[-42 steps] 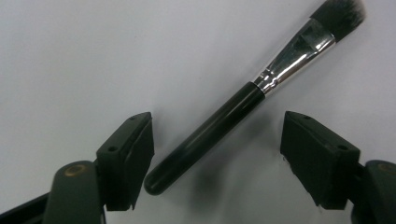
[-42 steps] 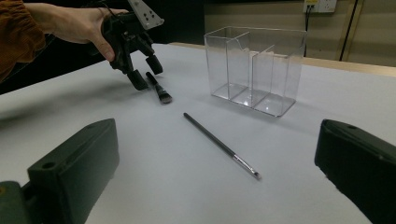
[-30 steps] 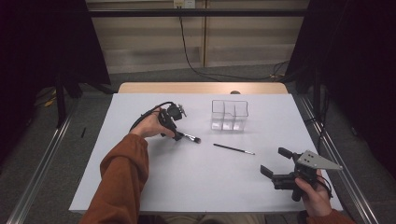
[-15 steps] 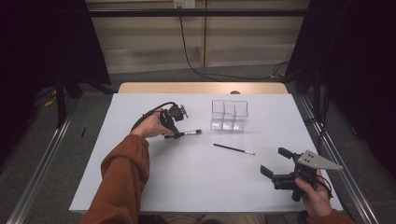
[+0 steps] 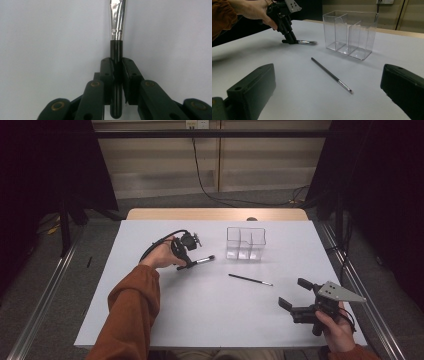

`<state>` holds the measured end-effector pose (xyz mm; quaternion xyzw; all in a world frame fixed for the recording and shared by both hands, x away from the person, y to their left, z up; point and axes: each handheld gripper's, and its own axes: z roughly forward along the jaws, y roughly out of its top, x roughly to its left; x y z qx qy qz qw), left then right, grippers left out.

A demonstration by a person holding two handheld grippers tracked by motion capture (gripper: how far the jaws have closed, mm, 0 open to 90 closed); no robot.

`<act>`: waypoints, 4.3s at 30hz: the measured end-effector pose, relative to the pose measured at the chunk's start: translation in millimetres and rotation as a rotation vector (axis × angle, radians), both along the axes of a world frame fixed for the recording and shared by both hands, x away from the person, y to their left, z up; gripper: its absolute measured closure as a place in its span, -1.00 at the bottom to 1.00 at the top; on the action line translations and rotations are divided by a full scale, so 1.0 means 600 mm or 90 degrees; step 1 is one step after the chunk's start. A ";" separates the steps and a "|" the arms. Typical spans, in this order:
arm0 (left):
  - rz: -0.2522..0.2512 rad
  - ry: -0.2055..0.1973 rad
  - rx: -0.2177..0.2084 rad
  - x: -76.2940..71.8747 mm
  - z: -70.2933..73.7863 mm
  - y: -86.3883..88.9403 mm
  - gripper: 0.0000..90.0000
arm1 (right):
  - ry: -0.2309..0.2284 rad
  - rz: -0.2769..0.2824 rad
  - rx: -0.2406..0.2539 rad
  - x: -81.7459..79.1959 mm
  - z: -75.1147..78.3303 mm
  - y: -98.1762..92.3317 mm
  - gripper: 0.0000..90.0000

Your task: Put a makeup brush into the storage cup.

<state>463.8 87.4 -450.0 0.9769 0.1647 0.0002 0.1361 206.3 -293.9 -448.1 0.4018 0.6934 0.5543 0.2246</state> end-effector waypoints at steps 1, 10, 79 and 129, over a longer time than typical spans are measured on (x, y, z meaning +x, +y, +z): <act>-0.001 0.002 -0.002 0.001 0.001 0.002 0.78 | 0.000 -0.001 0.001 0.000 0.000 0.000 -1.00; 0.041 -0.004 -0.044 -0.002 0.001 0.021 0.78 | 0.000 -0.005 0.004 0.000 0.000 -0.001 -1.00; 0.220 -0.173 -0.494 -0.104 0.043 0.090 0.77 | -0.002 0.000 -0.002 0.001 0.000 0.003 -1.00; 0.189 -0.189 -0.553 -0.220 0.050 0.090 0.77 | -0.015 0.061 0.011 0.011 0.018 0.041 -1.00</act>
